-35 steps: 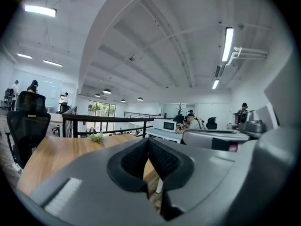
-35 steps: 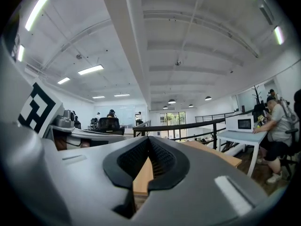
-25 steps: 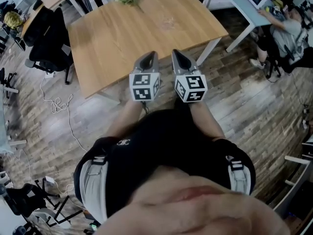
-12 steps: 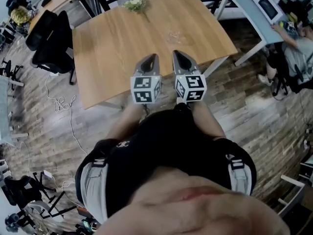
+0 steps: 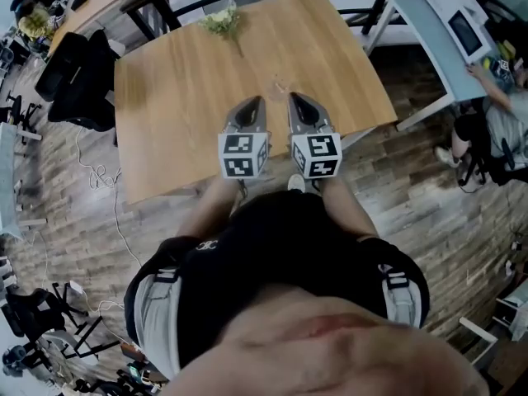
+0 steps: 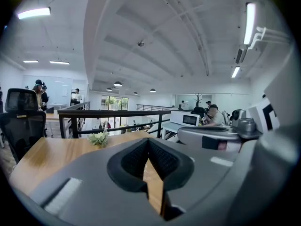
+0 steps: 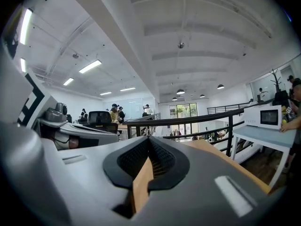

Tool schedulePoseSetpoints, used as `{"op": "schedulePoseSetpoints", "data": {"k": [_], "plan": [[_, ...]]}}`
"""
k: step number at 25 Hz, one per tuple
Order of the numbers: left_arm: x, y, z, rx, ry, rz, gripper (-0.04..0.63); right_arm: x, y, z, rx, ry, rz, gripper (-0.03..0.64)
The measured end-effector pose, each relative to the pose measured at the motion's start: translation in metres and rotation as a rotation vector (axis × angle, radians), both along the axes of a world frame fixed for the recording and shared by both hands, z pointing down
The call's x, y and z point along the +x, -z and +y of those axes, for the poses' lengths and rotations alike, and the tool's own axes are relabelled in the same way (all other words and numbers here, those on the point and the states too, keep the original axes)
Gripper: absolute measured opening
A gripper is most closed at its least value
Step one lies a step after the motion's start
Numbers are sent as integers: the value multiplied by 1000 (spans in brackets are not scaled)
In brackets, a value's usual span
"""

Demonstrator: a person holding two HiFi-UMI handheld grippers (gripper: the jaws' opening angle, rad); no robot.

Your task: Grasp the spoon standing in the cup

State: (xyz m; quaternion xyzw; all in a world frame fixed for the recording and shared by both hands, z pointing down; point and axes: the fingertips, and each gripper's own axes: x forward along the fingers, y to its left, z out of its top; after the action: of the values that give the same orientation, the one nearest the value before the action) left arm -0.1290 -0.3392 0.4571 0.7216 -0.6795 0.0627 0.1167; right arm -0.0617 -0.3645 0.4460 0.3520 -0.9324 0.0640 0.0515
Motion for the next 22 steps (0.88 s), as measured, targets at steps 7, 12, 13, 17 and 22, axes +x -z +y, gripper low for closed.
{"op": "schedulePoseSetpoints", "data": {"k": [7,12,13,17,22], "plan": [[37,-10,-75,-46,13,3,12,37,-10,-72,-15,20,31,0],[54,-13,-99,-63,51,7,12,59,-22,-108,-61,65,62,0],[51,-15,-103,-73,60,8,12,58,-25,-114,-69,74,70,0],[28,-28,-113,-127,105,7,12,43,-36,-129,-86,121,91,0],[10,-56,-104,-177,122,13,12,26,-75,-126,-141,163,130,0]]}}
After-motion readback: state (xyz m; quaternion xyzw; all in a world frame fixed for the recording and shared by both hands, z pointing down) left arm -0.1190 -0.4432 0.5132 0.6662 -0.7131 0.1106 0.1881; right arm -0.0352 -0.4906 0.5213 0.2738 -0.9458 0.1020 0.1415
